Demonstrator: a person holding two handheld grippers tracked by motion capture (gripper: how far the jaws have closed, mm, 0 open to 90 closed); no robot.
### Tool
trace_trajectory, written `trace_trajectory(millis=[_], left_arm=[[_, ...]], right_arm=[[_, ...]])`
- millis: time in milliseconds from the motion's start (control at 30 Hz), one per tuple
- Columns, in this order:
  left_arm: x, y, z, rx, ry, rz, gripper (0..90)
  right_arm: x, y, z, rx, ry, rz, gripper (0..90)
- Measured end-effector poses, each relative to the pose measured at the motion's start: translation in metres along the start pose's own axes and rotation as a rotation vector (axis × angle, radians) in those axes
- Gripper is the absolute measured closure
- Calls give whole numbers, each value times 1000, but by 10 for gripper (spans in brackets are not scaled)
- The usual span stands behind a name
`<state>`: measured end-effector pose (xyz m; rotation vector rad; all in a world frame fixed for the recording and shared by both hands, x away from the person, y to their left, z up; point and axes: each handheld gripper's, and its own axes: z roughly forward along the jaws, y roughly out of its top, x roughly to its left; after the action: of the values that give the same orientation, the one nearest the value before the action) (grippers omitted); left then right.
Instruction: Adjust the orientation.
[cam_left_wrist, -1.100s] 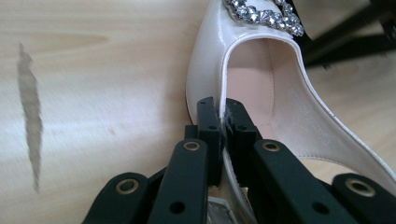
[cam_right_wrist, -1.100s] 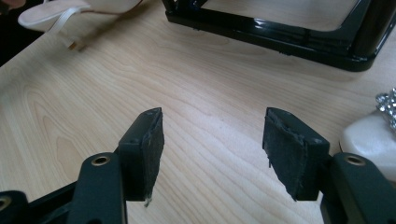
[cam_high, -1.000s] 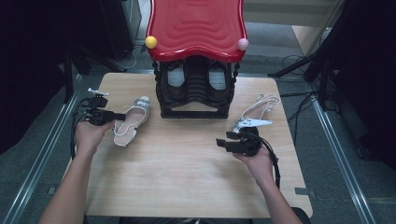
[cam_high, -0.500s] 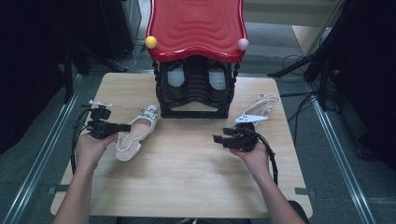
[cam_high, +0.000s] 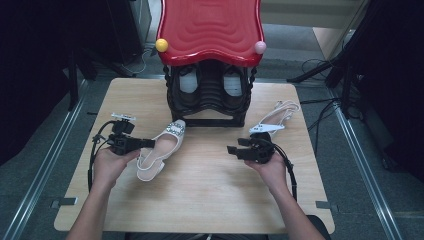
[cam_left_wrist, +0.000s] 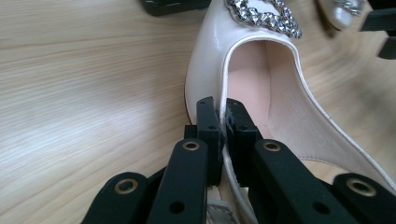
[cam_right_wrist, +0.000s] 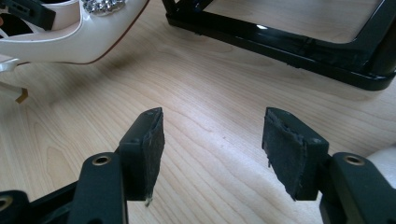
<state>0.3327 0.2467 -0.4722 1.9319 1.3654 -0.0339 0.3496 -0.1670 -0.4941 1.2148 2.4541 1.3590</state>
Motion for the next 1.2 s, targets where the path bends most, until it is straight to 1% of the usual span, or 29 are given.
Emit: trace_trajectory(millis=[67, 200, 267, 367, 500, 600, 733, 833, 967, 1000, 1067, 1100, 1200], left_arm=[[-6, 2, 3, 4, -15, 18, 871], [-16, 4, 11, 8, -40, 33, 871], [-21, 5, 17, 16, -54, 45, 870], [-30, 8, 27, 43, -68, 73, 868], [-36, 10, 36, 66, -88, 88, 867], [-42, 13, 45, 86, -104, 106, 866], [-47, 14, 54, 95, -125, 111, 865], [-51, 15, 63, 107, -156, 106, 864], [-56, 13, 74, 123, -164, 110, 863], [-57, 13, 78, 129, -160, 113, 862], [-55, 12, 83, 150, -175, 108, 851], [-54, 11, 85, 149, -175, 107, 848], [-51, 13, 84, 141, -180, 109, 864]], right_arm=[[3, -2, 1, 0, 3, -10, 400], [5, -3, 1, 4, -2, -13, 400], [6, -4, 0, 8, -5, -7, 400], [7, -6, -1, 2, -10, -12, 400], [10, -10, -3, -2, -16, -12, 401], [11, -13, -6, -4, -23, -11, 401], [13, -16, -7, -1, -31, -7, 401], [17, -19, -6, -2, -33, -12, 402], [19, -20, -5, -5, -36, -16, 402], [20, -21, -5, -5, -37, -11, 403], [21, -22, -4, -6, -42, -15, 404], [22, -22, -3, -3, -44, -14, 404], [23, -23, 0, 0, -46, -24, 407]])
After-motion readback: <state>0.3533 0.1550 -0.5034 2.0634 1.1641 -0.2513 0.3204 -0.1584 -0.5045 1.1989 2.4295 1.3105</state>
